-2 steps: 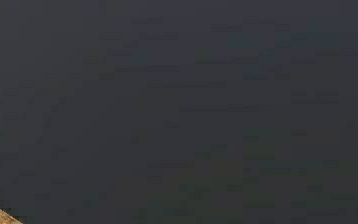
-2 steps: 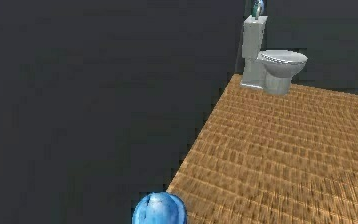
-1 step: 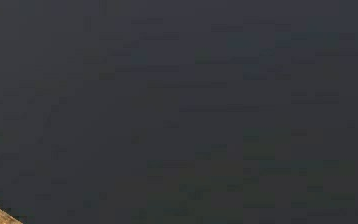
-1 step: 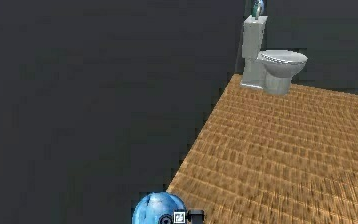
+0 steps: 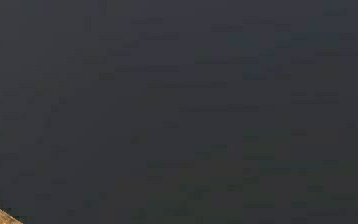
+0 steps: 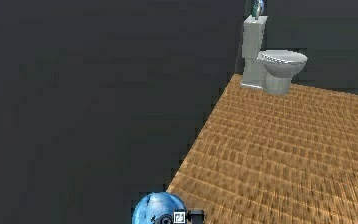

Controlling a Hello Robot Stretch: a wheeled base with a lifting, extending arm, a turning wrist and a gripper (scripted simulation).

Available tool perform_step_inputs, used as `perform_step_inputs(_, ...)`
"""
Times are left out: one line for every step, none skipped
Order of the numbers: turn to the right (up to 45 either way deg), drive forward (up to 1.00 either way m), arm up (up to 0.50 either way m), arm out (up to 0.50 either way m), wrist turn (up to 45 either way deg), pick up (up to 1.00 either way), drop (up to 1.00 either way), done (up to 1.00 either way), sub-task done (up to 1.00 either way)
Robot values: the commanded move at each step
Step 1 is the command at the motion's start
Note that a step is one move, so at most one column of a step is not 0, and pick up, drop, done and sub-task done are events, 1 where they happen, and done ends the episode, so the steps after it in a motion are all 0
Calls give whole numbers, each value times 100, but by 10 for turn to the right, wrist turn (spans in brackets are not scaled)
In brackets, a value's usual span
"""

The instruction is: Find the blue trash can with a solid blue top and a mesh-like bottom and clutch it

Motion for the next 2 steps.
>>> perform_step_inputs(0, 0, 0, 0, 450, 0, 0, 0, 0)
perform_step_inputs(0, 0, 0, 0, 450, 0, 0, 0, 0)
